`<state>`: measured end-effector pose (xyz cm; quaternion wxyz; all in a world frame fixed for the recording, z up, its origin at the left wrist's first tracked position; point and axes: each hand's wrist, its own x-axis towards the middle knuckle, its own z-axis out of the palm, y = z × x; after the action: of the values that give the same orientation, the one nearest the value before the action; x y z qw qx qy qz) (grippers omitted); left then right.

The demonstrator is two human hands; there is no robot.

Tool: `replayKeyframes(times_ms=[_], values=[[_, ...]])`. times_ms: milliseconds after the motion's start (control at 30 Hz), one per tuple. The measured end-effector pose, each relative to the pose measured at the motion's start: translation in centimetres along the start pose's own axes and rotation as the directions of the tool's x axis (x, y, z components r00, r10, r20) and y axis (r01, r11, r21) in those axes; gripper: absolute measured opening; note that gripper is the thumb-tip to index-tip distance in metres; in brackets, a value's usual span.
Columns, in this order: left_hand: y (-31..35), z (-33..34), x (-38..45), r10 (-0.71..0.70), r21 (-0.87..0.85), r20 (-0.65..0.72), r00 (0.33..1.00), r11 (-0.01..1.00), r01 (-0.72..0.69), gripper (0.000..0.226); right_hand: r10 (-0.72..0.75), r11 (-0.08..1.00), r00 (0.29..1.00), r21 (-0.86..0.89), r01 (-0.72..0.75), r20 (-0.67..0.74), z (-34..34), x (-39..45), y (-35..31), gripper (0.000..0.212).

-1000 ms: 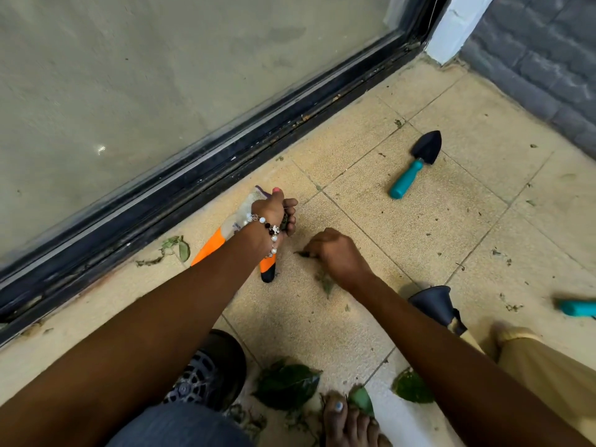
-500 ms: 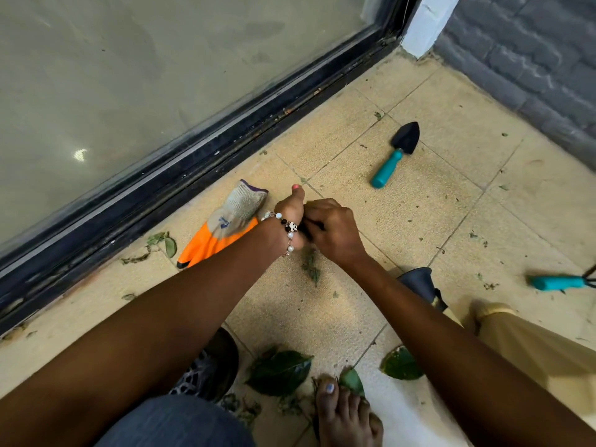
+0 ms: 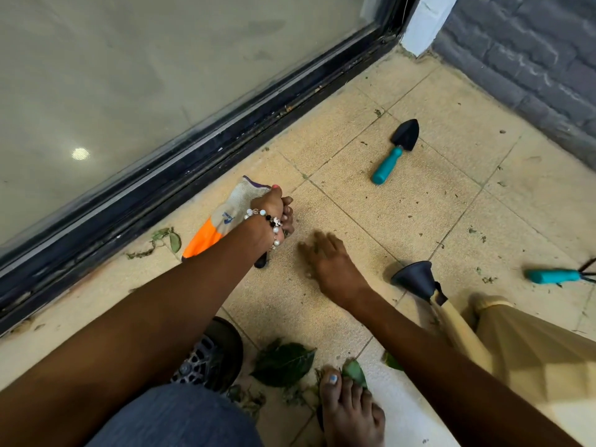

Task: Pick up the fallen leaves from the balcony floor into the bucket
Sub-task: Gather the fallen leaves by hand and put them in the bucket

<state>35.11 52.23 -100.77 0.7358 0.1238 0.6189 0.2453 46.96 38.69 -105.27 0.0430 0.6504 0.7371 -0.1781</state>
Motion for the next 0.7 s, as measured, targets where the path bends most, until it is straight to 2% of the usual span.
replayKeyframes(times_ms=[167, 200, 267, 333, 400, 467, 533, 600, 700], values=[[-1.1, -0.4, 0.0, -0.046, 0.079, 0.048, 0.998, 0.996, 0.042, 0.049, -0.146, 0.988, 0.977, -0.073, 0.137, -0.152, -0.4, -0.3, 0.8, 0.016], [-1.3, -0.2, -0.1, -0.052, 0.099, 0.068, 0.996, 0.994, 0.046, 0.05, -0.152, 0.988, 0.959, -0.028, 0.15, -0.237, -0.5, 0.0, 1.1, 0.015], [-1.7, 0.0, -0.3, -0.026, 0.172, 0.089, 0.996, 0.985, 0.011, 0.052, -0.023, 0.967, 0.939, 0.23, 0.108, -0.344, -1.7, 0.8, 1.1, 0.02], [-1.9, 0.2, -0.6, 0.027, 0.27, 0.062, 0.998, 0.962, -0.043, 0.053, 0.225, 0.837, 0.889, 0.546, 0.033, -0.398, -3.8, 1.5, 0.2, 0.019], [-2.1, -0.1, -0.8, 0.075, 0.352, 0.02, 0.997, 0.933, -0.077, 0.051, 0.417, 0.619, 0.845, 0.786, 0.006, -0.335, -5.8, 2.5, -1.2, 0.016], [-1.6, -0.6, -1.5, 0.086, 0.337, 0.008, 0.996, 0.938, -0.083, 0.048, 0.45, 0.504, 0.833, 0.862, 0.062, -0.323, -7.2, 3.7, -2.8, 0.015], [-0.8, -1.3, -2.2, 0.037, 0.178, 0.068, 0.997, 0.983, -0.049, 0.048, 0.434, 0.472, 0.846, 0.878, 0.08, -0.311, -8.1, 4.8, -4.3, 0.015], [0.4, -2.6, -2.9, 0.017, -0.023, 0.132, 0.991, 1.0, -0.014, 0.046, 0.381, 0.491, 0.87, 0.866, 0.097, -0.314, -8.6, 5.7, -5.9, 0.013], [2.1, -5.3, -3.2, 0.029, -0.118, 0.118, 0.993, 0.993, -0.015, 0.055, 0.139, 0.718, 0.882, 0.659, 0.225, -0.451, -8.7, 6.7, -8.1, 0.015]])
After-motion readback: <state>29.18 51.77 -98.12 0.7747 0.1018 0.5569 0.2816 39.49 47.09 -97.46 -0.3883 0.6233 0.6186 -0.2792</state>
